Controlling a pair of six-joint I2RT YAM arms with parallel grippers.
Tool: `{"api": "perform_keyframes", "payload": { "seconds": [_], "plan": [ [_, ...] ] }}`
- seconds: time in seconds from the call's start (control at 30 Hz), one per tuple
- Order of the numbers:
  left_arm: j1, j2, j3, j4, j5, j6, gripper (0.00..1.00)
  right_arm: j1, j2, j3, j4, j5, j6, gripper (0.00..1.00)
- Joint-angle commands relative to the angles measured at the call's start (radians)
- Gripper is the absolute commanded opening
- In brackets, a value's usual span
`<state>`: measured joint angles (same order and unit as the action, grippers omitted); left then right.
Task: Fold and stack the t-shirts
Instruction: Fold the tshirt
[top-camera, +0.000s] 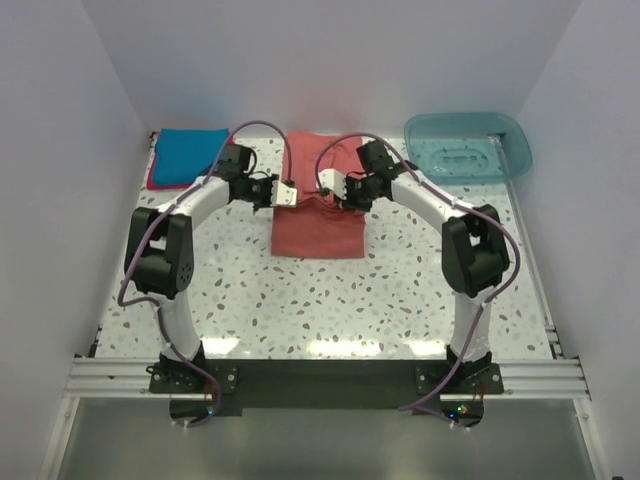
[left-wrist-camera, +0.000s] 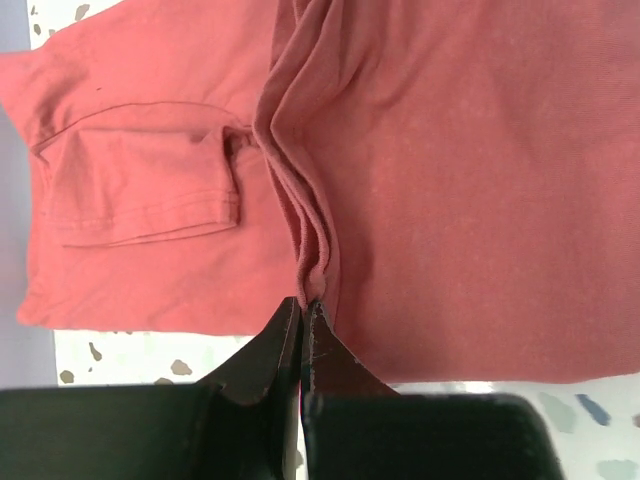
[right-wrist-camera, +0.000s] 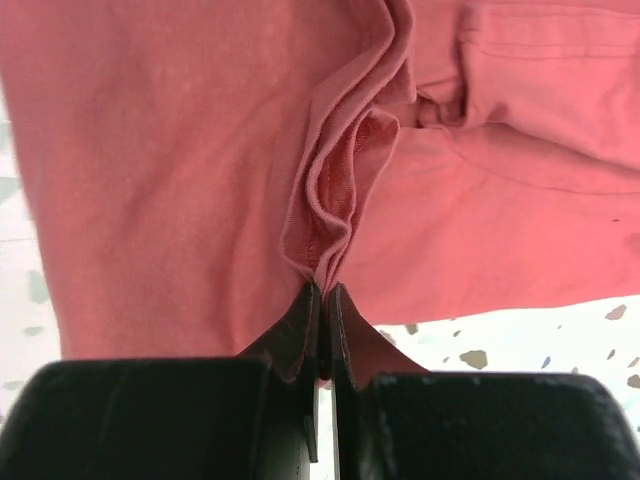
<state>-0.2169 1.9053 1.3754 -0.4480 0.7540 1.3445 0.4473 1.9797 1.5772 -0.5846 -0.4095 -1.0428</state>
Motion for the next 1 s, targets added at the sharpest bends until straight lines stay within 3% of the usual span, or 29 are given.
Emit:
{"api": "perform_keyframes", "payload": {
  "seconds": [0.0,0.5,0.57,0.6,0.63,0.7,0.77,0.87,0.97],
  "plan": [
    [0.016,0.047,0.082,0.045,0.018,0.016,0.00,-0.016,0.051,0.104,-0.014,-0.037,-0.045,0.00],
    [0.027,0.219,0.248,0.063,-0.033,0.016,0.03,-0.039,0.226,0.283,0.005,0.021,-0.053,0.00],
    [0.027,0.222,0.249,0.081,-0.047,0.005,0.19,-0.039,0.237,0.290,0.005,0.035,-0.040,0.12],
    [0.027,0.222,0.249,0.092,-0.062,-0.005,0.25,-0.039,0.237,0.285,0.017,0.058,-0.037,0.30],
    [0.028,0.222,0.251,0.121,-0.074,-0.043,0.30,-0.039,0.226,0.279,0.026,0.072,-0.030,0.39],
    [0.036,0.212,0.267,0.124,-0.091,-0.076,0.38,-0.039,0.205,0.251,0.066,0.115,-0.007,0.46],
    [0.054,0.196,0.274,0.161,-0.107,-0.161,0.42,-0.044,0.160,0.233,0.091,0.142,0.021,0.54],
    [0.089,0.140,0.298,0.105,-0.093,-0.307,0.43,-0.052,0.076,0.204,0.045,0.155,0.043,0.55],
    [0.102,0.062,0.194,-0.030,-0.027,-0.277,0.43,-0.053,-0.007,0.126,-0.027,0.077,0.023,0.52]
  ]
}}
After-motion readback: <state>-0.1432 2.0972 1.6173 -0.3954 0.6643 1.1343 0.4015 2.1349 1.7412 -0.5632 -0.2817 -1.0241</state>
